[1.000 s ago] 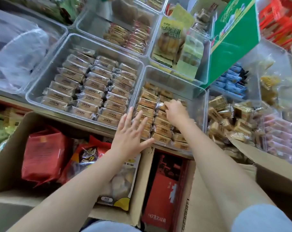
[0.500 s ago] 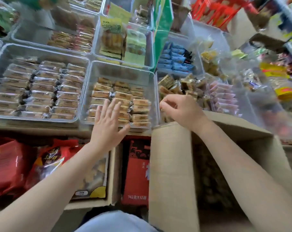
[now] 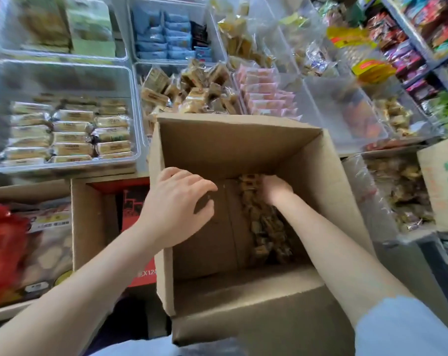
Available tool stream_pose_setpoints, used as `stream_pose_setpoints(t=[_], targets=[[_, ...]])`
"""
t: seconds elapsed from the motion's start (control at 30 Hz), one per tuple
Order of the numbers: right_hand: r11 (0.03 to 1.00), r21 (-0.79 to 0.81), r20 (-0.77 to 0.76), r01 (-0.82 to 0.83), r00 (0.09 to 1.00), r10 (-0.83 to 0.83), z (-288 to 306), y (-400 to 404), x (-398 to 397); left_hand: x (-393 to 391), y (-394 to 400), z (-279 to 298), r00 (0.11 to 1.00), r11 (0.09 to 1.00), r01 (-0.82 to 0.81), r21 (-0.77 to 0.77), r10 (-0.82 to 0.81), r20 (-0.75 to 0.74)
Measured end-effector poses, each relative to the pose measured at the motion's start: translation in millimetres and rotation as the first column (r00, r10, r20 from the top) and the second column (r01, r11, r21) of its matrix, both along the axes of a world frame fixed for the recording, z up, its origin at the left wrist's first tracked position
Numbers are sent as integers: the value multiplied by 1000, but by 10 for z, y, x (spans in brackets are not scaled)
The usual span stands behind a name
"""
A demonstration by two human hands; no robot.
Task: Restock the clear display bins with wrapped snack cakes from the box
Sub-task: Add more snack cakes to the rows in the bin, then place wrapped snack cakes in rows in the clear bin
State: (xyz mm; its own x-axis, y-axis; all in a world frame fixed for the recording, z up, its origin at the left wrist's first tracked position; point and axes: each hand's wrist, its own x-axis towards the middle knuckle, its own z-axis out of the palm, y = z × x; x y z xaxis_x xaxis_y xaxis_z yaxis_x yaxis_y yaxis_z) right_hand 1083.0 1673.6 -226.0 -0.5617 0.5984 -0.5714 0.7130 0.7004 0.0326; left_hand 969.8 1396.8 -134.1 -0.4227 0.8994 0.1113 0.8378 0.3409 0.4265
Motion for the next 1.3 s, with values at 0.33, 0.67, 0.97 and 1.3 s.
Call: stream_pose_setpoints(t=[0.33,0.67,0.97,1.3], targets=[[888,-413,83,203,979,-185,-393,259,134,35,49,-24,996,997,-54,53,57,-70],[-69,-980,-153,-186,932,-328,1420,-461,-740,-918,-382,-201,819,767,-574,287,548,173],[420,-868,-447,-264,786,-428,1780,-1546,-2282,-2070,-1307,-1031,791,763,-568,-310,610,50],[937,134,-454,-323,820,348,514,-1915,-3716,-2179,-1618,-1331,842,807,-483,-340,535,74]])
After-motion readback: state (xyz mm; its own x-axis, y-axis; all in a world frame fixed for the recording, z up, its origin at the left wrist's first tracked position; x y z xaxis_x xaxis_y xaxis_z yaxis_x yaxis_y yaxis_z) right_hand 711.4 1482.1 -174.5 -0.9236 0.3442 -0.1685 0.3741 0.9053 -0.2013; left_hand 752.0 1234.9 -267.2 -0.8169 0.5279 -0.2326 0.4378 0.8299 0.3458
